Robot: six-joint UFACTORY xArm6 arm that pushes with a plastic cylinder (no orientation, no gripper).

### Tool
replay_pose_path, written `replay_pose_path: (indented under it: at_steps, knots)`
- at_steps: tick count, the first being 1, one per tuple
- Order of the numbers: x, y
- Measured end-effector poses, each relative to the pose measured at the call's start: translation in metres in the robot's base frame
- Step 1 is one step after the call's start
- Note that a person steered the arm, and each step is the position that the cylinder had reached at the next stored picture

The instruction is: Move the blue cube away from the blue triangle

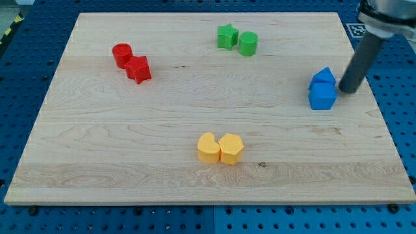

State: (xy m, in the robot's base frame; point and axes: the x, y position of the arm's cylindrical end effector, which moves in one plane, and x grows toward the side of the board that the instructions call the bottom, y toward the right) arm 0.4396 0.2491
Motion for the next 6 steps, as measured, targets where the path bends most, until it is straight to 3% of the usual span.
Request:
replay_pose_path:
  at_steps: [1, 4, 6]
  knots:
    - [0.002, -0.001]
    - [0.003, -0.118]
    - [0.045, -0.096]
